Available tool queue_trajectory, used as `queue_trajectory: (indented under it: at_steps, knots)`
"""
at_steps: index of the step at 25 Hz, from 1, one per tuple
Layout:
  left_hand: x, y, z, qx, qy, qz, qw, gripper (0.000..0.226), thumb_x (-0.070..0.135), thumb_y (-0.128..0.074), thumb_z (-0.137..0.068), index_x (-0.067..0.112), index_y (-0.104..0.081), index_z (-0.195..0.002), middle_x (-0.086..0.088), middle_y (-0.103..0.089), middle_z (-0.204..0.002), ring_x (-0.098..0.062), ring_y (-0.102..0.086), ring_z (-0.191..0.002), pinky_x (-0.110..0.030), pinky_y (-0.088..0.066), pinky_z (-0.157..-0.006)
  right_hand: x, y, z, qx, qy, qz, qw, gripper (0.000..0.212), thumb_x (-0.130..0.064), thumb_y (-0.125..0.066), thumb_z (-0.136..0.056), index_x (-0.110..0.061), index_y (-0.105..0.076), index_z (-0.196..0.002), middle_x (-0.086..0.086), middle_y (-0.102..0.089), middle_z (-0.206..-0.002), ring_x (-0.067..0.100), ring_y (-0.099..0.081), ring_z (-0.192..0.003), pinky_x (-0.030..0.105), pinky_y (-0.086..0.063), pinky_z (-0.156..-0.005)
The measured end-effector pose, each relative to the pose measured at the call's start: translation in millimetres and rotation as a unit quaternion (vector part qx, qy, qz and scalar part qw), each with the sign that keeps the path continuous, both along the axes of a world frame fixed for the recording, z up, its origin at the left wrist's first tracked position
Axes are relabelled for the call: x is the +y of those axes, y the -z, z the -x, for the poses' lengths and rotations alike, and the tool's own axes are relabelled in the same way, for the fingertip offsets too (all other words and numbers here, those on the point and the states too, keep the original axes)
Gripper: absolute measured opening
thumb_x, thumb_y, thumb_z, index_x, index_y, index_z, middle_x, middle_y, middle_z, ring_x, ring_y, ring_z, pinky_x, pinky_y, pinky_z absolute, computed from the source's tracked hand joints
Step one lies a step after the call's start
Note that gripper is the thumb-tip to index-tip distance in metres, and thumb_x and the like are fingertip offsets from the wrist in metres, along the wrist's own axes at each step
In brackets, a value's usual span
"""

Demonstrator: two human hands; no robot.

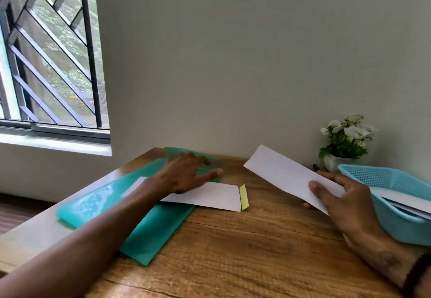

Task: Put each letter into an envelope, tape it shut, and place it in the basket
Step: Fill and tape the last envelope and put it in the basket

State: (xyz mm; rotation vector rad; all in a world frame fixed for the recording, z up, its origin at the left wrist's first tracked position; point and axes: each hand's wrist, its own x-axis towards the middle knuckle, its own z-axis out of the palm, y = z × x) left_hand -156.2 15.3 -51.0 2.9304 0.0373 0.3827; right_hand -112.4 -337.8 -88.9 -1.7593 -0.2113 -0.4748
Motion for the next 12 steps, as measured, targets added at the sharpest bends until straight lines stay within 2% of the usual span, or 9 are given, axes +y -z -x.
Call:
queue_trajectory:
  at_steps: [1, 3, 4, 5, 6, 8, 10, 12]
  knots:
    - [-6.9, 4.7, 2.7, 0.013, 0.017, -0.010, 1.000, 0.097, 0.097, -0.023, -0.078, 0.036, -0.051, -0.148, -0.001, -0.054, -0.149, -0.021, -0.051, -0.129, -0.050, -0.043, -0.110, 1.8, 0.8, 1.0, -0.004, 0.005, 0.011, 1.000, 0.042, -0.021, -0.078, -0.092, -0.018, -0.068, -0.132, 0.005, -0.067, -0.117, -0.003, -0.072, -0.059, 0.009, -0.052, -0.046]
    - [-18.0, 6.4, 4.4, 0.052, 0.057, -0.013, 0.997, 0.093, 0.094, -0.039, -0.078, 0.043, -0.036, -0.155, 0.001, -0.040, -0.161, -0.024, -0.040, -0.143, -0.052, -0.035, -0.118, 3.9, 0.2, 1.3, 0.008, 0.003, 0.009, 1.000, 0.041, -0.024, -0.078, -0.092, -0.023, -0.067, -0.132, 0.007, -0.071, -0.119, 0.013, -0.077, -0.062, 0.030, -0.065, -0.065]
    - [-23.1, 5.0, 3.5, 0.090, 0.075, -0.008, 0.993, 0.095, 0.093, -0.048, -0.076, 0.048, -0.028, -0.157, 0.003, -0.032, -0.166, -0.026, -0.032, -0.150, -0.054, -0.029, -0.122, 3.0, 0.3, 1.6, 0.018, -0.004, 0.004, 1.000, 0.040, -0.024, -0.078, -0.092, -0.024, -0.068, -0.131, 0.008, -0.072, -0.118, 0.019, -0.078, -0.065, 0.036, -0.066, -0.070]
    - [-26.4, 2.8, 3.1, 0.132, 0.089, -0.004, 0.987, 0.100, 0.091, -0.056, -0.072, 0.053, -0.020, -0.157, 0.006, -0.024, -0.170, -0.026, -0.023, -0.155, -0.057, -0.023, -0.124, 1.7, 0.0, 2.0, 0.022, -0.014, -0.005, 1.000, 0.037, -0.023, -0.078, -0.092, -0.026, -0.069, -0.128, 0.006, -0.073, -0.115, 0.020, -0.079, -0.063, 0.034, -0.065, -0.065]
    - [-29.0, 0.9, 3.7, 0.166, 0.099, -0.006, 0.981, 0.106, 0.090, -0.062, -0.068, 0.055, -0.017, -0.157, 0.008, -0.019, -0.171, -0.025, -0.018, -0.156, -0.057, -0.020, -0.125, 0.3, 0.5, 1.8, 0.020, -0.027, -0.014, 0.999, 0.034, -0.022, -0.078, -0.092, -0.029, -0.069, -0.124, 0.002, -0.072, -0.111, 0.019, -0.078, -0.060, 0.025, -0.063, -0.056]
    - [-30.7, -0.1, 3.4, 0.183, 0.107, 0.003, 0.977, 0.107, 0.086, -0.069, -0.065, 0.052, -0.023, -0.156, 0.011, -0.025, -0.169, -0.022, -0.023, -0.154, -0.049, -0.025, -0.123, -1.0, 0.7, 1.5, 0.012, -0.040, -0.017, 0.999, 0.031, -0.022, -0.079, -0.091, -0.034, -0.068, -0.118, -0.006, -0.071, -0.104, 0.014, -0.077, -0.057, 0.013, -0.055, -0.046]
    - [-30.1, 3.3, 0.8, 0.159, 0.108, 0.037, 0.981, 0.099, 0.083, -0.070, -0.068, 0.049, -0.033, -0.153, 0.013, -0.035, -0.163, -0.018, -0.035, -0.148, -0.042, -0.033, -0.118, -0.7, 1.6, -0.3, 0.000, -0.037, -0.003, 0.999, 0.030, -0.027, -0.079, -0.091, -0.033, -0.070, -0.118, -0.008, -0.073, -0.096, 0.013, -0.077, -0.058, 0.015, -0.055, -0.050]
    - [-27.4, 7.9, -1.2, 0.106, 0.114, 0.038, 0.987, 0.094, 0.084, -0.067, -0.070, 0.049, -0.036, -0.151, 0.015, -0.039, -0.158, -0.014, -0.040, -0.140, -0.038, -0.037, -0.114, -0.5, 1.5, 0.7, -0.021, -0.032, 0.013, 0.999, 0.032, -0.033, -0.079, -0.089, -0.033, -0.071, -0.120, -0.017, -0.070, -0.094, 0.015, -0.075, -0.066, 0.021, -0.054, -0.059]
